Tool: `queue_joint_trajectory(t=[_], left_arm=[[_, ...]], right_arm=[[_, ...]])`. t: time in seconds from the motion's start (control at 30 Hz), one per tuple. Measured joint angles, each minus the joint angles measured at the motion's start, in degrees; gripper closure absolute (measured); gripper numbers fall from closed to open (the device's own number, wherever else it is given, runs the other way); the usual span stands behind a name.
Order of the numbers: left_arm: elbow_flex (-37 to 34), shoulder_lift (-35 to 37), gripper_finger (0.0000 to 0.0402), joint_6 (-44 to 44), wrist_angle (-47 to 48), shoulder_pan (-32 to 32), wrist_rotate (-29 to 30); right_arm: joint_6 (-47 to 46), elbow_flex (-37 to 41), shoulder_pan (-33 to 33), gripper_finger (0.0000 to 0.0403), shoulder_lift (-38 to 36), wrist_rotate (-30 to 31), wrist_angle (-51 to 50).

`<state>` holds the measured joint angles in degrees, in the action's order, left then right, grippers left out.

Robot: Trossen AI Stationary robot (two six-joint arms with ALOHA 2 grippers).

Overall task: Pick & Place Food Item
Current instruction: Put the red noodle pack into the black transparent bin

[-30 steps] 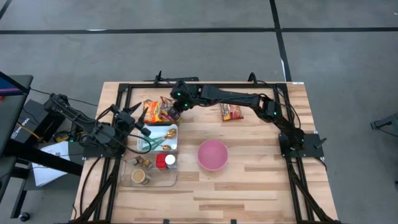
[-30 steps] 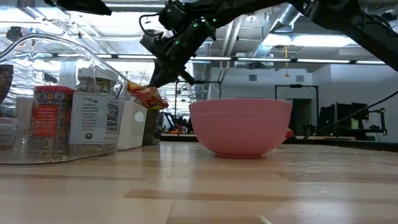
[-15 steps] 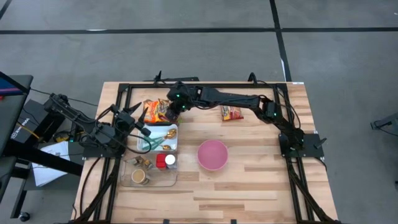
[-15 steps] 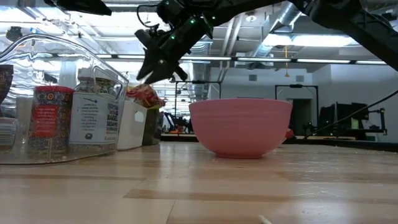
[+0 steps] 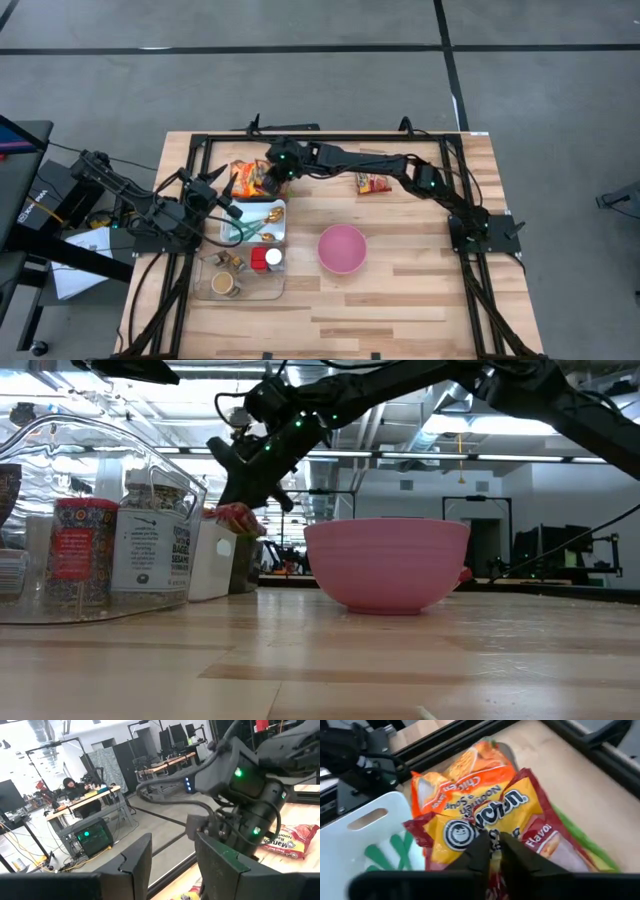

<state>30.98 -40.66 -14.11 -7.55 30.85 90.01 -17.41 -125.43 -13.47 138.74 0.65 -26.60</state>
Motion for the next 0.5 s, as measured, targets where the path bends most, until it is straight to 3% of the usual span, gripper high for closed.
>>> queue_joint_trajectory(t=[0.13, 0.5], left_arm=[[0.00, 0.00, 0.0257, 0.00, 0.02, 0.00, 0.01], [0.00, 0.00, 0.0257, -0.07, 0.07, 0.00, 0.00]], right_arm=[[0.73, 0.05, -0.10, 0.0397, 0.13, -1.85, 0.70], [4.29, 0.19, 1.36, 0.0356, -6.19, -2.18, 1.76]])
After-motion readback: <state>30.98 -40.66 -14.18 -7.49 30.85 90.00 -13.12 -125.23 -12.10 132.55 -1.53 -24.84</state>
